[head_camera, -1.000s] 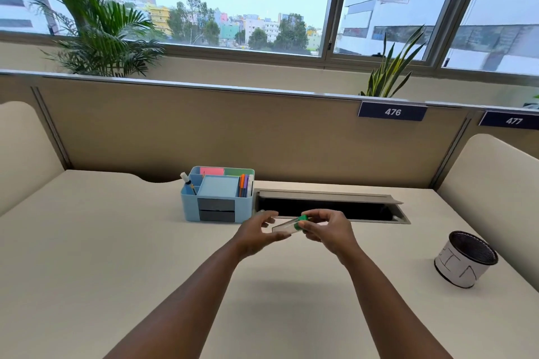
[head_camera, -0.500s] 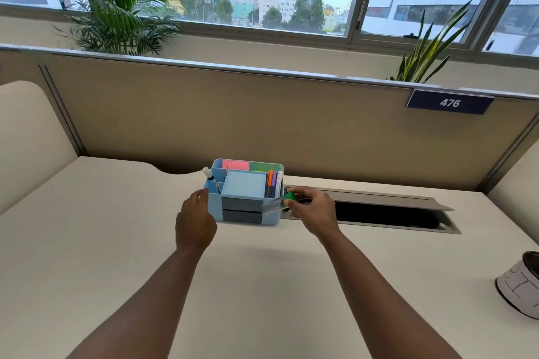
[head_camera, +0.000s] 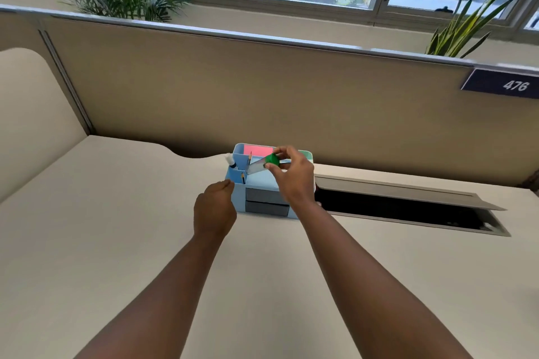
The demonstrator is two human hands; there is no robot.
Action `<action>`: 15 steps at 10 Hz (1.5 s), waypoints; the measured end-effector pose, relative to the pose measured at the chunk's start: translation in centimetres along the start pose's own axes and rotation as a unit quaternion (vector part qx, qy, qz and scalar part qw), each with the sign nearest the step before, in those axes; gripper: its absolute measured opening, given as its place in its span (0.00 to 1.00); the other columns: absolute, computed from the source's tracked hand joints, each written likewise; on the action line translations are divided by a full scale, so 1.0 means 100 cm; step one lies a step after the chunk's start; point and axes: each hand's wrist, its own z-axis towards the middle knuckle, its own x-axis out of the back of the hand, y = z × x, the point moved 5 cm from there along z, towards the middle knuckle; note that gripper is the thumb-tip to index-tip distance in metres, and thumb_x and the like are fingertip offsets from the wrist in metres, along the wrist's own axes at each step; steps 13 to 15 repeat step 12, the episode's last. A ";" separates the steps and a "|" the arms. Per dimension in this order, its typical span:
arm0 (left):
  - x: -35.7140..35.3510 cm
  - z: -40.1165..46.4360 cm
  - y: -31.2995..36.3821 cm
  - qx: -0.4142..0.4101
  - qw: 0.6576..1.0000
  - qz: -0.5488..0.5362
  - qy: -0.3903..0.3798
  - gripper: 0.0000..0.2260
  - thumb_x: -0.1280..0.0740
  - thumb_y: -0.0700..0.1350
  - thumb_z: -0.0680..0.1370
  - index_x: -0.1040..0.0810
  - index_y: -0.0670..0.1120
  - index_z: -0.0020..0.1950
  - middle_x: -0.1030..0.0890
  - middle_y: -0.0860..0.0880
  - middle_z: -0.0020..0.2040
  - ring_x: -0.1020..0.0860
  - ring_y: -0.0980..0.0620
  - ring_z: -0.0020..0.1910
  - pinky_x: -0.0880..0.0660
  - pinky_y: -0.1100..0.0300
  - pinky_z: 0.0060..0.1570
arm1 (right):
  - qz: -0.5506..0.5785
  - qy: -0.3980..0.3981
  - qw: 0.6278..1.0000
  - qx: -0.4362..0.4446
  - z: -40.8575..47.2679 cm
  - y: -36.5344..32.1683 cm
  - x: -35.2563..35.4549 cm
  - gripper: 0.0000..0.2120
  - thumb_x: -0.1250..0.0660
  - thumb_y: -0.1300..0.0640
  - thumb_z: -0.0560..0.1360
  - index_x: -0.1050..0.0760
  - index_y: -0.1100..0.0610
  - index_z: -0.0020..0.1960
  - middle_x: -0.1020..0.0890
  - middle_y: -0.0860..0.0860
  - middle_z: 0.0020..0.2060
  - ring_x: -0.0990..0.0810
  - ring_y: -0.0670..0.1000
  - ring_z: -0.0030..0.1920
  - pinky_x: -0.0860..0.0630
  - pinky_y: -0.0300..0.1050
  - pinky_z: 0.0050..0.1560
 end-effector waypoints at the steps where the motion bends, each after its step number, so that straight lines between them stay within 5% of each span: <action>1: -0.001 -0.002 -0.002 -0.007 1.000 -0.002 0.006 0.21 0.36 0.34 0.75 0.31 0.39 0.68 0.26 0.41 0.68 0.27 0.43 0.65 0.29 0.52 0.65 | -0.010 -0.021 0.999 0.025 -0.003 0.000 -0.019 0.12 0.30 0.66 0.68 0.24 0.60 0.50 0.18 0.59 0.49 0.20 0.55 0.48 0.21 0.47 0.49; 2: -0.001 -0.003 -0.001 -0.016 1.000 -0.012 0.010 0.21 0.36 0.33 0.74 0.31 0.39 0.67 0.24 0.40 0.66 0.25 0.42 0.63 0.28 0.51 0.64 | -0.012 -0.045 0.998 0.043 -0.006 0.000 -0.033 0.11 0.32 0.66 0.69 0.23 0.59 0.52 0.19 0.58 0.52 0.21 0.55 0.51 0.23 0.52 0.55; 5: -0.005 -0.005 -0.003 -0.032 0.999 -0.021 0.025 0.23 0.33 0.29 0.71 0.28 0.38 0.65 0.21 0.39 0.62 0.21 0.39 0.58 0.24 0.48 0.58 | -0.184 -0.209 0.955 0.100 -0.002 0.003 -0.069 0.15 0.37 0.64 0.74 0.27 0.58 0.60 0.24 0.59 0.58 0.26 0.57 0.57 0.28 0.47 0.57; 7: -0.006 -0.002 -0.006 -0.036 0.999 -0.019 0.023 0.22 0.32 0.28 0.70 0.27 0.37 0.63 0.20 0.37 0.60 0.20 0.37 0.54 0.22 0.47 0.54 | -0.281 -0.271 0.915 0.100 0.002 0.011 -0.081 0.20 0.39 0.66 0.74 0.31 0.54 0.65 0.26 0.59 0.61 0.30 0.60 0.61 0.31 0.55 0.61; 11: 0.017 0.004 0.009 -0.010 0.996 0.049 -0.073 0.21 0.37 0.40 0.77 0.34 0.43 0.69 0.28 0.43 0.69 0.30 0.46 0.67 0.29 0.56 0.64 | -0.285 -0.226 0.925 0.109 -0.006 0.001 -0.036 0.27 0.44 0.73 0.72 0.36 0.55 0.68 0.30 0.57 0.67 0.36 0.58 0.67 0.36 0.54 0.66; 15: 0.033 0.005 0.018 -0.016 0.994 0.086 -0.071 0.22 0.38 0.36 0.76 0.35 0.42 0.70 0.29 0.43 0.70 0.34 0.45 0.70 0.30 0.53 0.64 | -0.305 -0.204 0.924 0.104 -0.001 -0.004 -0.014 0.28 0.45 0.73 0.70 0.37 0.56 0.68 0.29 0.56 0.67 0.35 0.58 0.67 0.36 0.52 0.66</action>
